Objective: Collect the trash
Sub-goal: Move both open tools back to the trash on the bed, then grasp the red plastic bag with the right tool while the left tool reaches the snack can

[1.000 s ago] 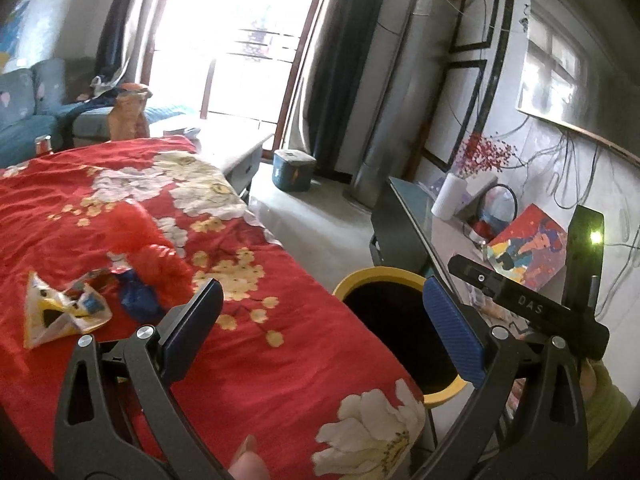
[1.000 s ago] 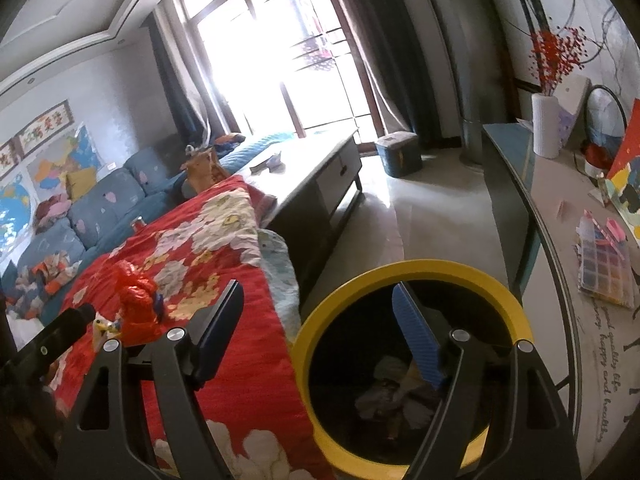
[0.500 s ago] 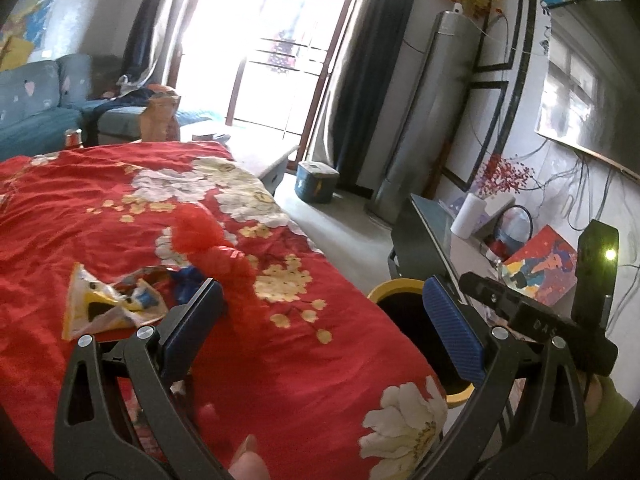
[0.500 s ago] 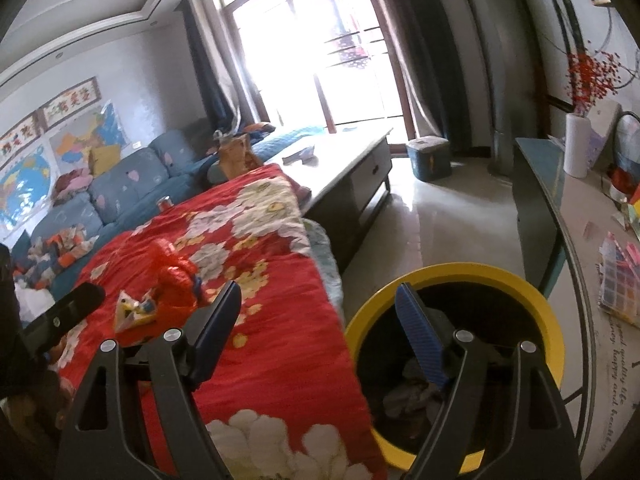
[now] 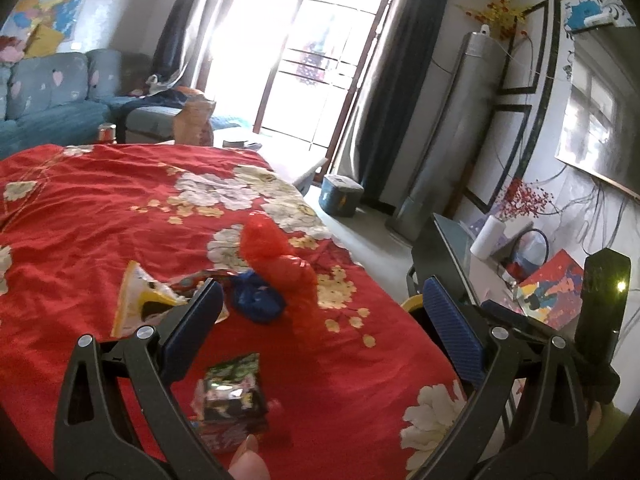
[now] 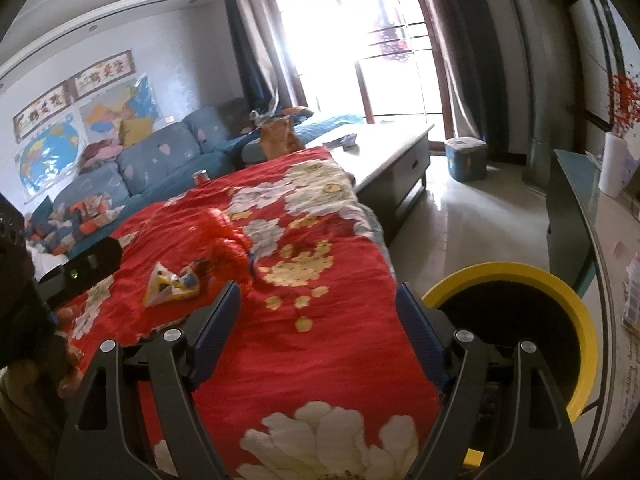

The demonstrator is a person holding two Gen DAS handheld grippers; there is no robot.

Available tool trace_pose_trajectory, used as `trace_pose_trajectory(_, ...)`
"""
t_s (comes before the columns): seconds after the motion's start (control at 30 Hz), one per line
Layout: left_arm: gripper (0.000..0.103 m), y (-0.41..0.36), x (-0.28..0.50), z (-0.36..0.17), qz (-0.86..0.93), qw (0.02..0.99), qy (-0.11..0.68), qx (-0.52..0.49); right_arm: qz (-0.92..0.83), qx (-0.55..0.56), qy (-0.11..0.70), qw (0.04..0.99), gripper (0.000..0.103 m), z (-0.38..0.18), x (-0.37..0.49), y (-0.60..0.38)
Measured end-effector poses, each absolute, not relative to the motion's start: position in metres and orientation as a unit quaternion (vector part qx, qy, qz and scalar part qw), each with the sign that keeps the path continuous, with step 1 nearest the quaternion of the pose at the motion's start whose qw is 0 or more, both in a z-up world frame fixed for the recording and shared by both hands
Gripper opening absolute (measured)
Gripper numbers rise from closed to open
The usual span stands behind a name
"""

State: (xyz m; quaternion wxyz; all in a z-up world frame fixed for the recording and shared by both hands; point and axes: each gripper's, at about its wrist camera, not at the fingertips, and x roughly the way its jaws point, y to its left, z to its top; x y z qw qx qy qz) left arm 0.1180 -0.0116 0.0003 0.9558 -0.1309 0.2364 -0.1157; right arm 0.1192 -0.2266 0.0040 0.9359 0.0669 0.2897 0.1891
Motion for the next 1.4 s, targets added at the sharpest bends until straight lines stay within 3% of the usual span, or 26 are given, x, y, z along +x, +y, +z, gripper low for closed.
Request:
trace_pose_trajectory(0.67,0.092,0.054,0.106,-0.007,-0.063,0.959,0.24,-0.139,0.25,0.027,0.3,0.92,0.077,0.004,0.124,-0.167)
trace_pose_trajectory(1.1,0.092,0.082,0.103,-0.043,-0.105,0.939,0.308,-0.111,0.258,0.017,0.321,0.911,0.077,-0.011,0.147,-0.143)
trace_pose_trajectory(1.4,0.092,0.062,0.097,-0.066,-0.174,0.919,0.349,-0.061,0.257,0.014,0.363,0.896,0.075,-0.034,0.18,-0.126)
